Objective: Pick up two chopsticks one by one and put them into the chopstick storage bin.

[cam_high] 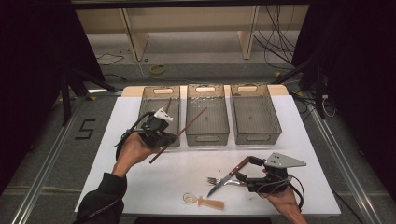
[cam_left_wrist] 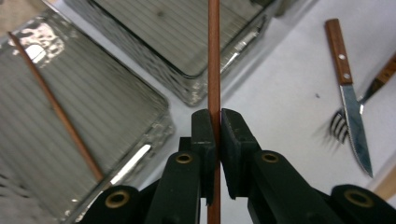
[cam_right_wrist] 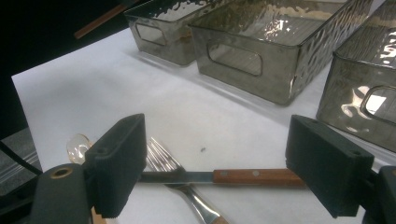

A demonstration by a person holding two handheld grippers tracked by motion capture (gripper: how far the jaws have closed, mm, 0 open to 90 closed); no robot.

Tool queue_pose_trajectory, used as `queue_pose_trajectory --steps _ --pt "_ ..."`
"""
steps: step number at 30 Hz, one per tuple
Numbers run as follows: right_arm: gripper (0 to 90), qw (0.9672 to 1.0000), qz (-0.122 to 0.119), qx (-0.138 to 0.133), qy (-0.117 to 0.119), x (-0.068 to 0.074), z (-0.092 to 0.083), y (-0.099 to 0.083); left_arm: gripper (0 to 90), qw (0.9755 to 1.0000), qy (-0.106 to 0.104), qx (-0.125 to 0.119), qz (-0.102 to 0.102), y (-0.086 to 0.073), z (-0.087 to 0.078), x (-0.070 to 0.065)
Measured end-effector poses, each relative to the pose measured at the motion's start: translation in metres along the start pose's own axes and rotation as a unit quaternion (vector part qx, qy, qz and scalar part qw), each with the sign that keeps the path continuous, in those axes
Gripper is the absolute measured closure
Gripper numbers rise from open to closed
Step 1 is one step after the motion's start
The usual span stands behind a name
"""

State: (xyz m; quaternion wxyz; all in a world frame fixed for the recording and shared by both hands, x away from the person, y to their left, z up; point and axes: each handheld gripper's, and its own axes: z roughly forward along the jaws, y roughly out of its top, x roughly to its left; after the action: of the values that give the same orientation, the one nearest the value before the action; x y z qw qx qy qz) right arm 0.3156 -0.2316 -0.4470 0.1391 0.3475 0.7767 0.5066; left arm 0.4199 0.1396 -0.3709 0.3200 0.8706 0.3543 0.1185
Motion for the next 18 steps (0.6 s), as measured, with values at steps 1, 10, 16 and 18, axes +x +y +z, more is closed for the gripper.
queue_pose_trajectory --steps 1,10,16,18 --pt "21.6 1.0000 0.000 0.000 0.000 0.000 0.000 0.000 84.0 1.0000 0.003 -0.002 -0.004 0.002 -0.001 0.004" --pt "21.6 1.0000 0.001 0.000 0.001 0.000 0.000 0.000 84.0 0.9988 0.025 -0.020 -0.037 0.012 -0.006 0.037" --pt "21.6 1.0000 0.001 0.000 0.001 0.000 0.000 0.000 84.0 0.9974 0.040 -0.025 -0.055 0.017 -0.007 0.054" --pt "21.6 1.0000 0.001 -0.001 0.001 0.000 0.000 0.000 84.0 0.9970 0.043 -0.024 -0.059 0.018 -0.007 0.059"
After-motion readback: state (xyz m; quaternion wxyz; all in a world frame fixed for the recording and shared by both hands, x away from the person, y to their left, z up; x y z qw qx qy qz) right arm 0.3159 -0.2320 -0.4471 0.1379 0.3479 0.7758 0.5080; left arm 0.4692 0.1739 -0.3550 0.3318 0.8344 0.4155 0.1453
